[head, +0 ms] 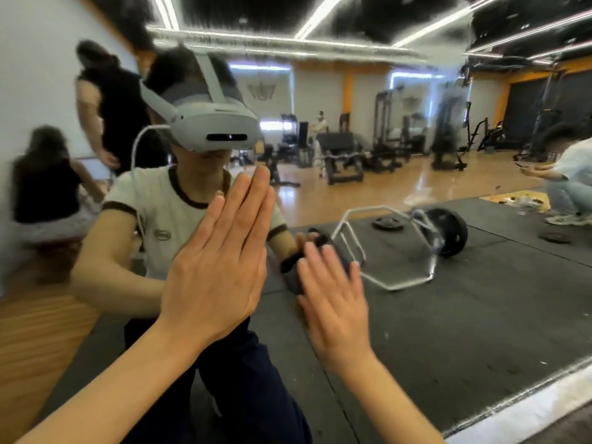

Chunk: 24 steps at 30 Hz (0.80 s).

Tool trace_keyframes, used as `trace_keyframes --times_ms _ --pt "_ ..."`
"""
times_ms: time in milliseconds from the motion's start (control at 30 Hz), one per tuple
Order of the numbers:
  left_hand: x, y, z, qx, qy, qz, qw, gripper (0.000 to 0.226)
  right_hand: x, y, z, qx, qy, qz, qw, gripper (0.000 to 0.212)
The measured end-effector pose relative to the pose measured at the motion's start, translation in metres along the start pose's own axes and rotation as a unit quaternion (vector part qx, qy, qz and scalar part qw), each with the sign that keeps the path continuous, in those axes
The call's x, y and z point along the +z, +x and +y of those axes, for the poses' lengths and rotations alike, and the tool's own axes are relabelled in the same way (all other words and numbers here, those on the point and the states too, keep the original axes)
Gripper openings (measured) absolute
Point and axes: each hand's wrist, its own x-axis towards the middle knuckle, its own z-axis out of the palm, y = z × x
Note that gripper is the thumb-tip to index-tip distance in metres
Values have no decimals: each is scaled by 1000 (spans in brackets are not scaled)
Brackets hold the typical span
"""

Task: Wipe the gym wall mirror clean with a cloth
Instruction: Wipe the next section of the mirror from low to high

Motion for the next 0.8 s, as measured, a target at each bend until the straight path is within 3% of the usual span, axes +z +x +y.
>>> trace_keyframes --times_ms 67,167,233,333,433,500,567,633,700,800 --pt "-1 1 0 3 -9 -1 1000 59 -15 -1 31 105 22 22 994 49" --pt "-9 0 -3 13 -67 -5 998 61 -19 8 37 339 71 99 933 49" --pt "-18 -10 -11 -5 -105 -4 994 63 -7 23 9 402 66 121 905 52" --pt "-31 -45 -37 -64 -100 13 993 65 14 39 -54 323 43 80 942 56" --pt "-39 -76 -64 -104 -86 5 991 70 26 33 -110 106 32 3 994 57" --pt "-38 -87 -73 -107 -74 -8 991 70 24 30 -95 -33 -8 -19 999 65" --pt "-33 -91 -76 -101 -63 -10 993 66 15 28 -53 -103 -45 -23 993 63" --pt "-26 -92 -78 -102 -50 -4 994 67 3 23 -10 -34 -25 -16 999 54" --pt "-22 -95 -78 -103 -37 5 994 69 -6 18 9 111 22 9 993 52" --pt "-20 -96 -77 -98 -21 12 995 70 5 33 -27 219 22 48 974 52"
